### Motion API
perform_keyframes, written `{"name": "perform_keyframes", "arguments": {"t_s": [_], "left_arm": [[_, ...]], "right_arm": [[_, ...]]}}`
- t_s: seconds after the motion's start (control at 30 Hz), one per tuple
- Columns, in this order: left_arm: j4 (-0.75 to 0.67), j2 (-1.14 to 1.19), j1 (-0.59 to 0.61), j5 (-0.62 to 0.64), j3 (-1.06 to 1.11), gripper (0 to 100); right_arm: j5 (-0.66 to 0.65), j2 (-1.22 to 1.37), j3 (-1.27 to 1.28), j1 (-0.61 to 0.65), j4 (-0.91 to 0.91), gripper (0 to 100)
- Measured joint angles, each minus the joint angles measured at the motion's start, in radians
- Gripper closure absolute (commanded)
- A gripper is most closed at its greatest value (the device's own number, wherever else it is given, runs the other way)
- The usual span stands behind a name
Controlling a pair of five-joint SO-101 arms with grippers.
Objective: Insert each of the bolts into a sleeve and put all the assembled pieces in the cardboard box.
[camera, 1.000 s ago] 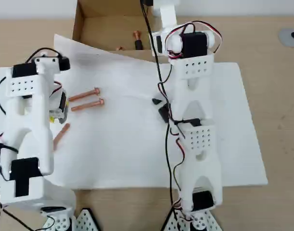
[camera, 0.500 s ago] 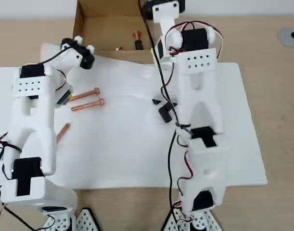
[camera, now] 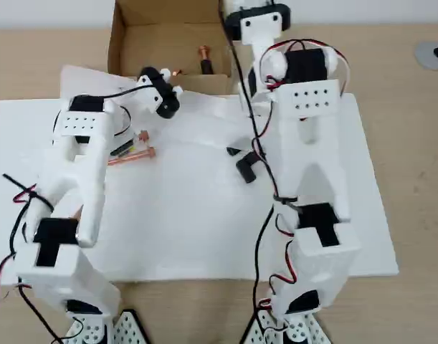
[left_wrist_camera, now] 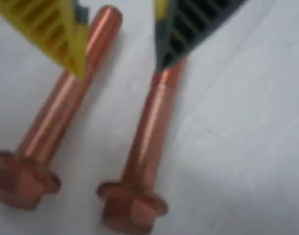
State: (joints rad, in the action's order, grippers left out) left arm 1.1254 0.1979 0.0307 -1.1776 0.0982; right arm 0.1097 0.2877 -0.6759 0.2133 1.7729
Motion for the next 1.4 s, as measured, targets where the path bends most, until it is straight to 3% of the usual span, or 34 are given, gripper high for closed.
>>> {"name": "perform_keyframes", "arguments": {"t_s": [0.47,0.77,0.9,1.03,1.4], "left_arm": [[0.031,0.308,0.002,0.009,-0.261,89],[0.037,0.361,0.002,0.026,-0.310,89],[0.057,0.364,-0.002,0.029,-0.318,99],[0.104,0.373,-0.029,0.032,-0.325,99],[0.258,0.399,-0.046,0.241,-0.522,99]], "right_arm": [[0.000,-0.034,0.061,-0.003,0.000,69.8],[0.000,-0.034,0.061,-0.003,0.000,69.8],[0.000,-0.034,0.061,-0.003,0.000,69.8],[0.000,-0.034,0.061,-0.003,0.000,69.8],[0.000,-0.034,0.061,-0.003,0.000,69.9]]}}
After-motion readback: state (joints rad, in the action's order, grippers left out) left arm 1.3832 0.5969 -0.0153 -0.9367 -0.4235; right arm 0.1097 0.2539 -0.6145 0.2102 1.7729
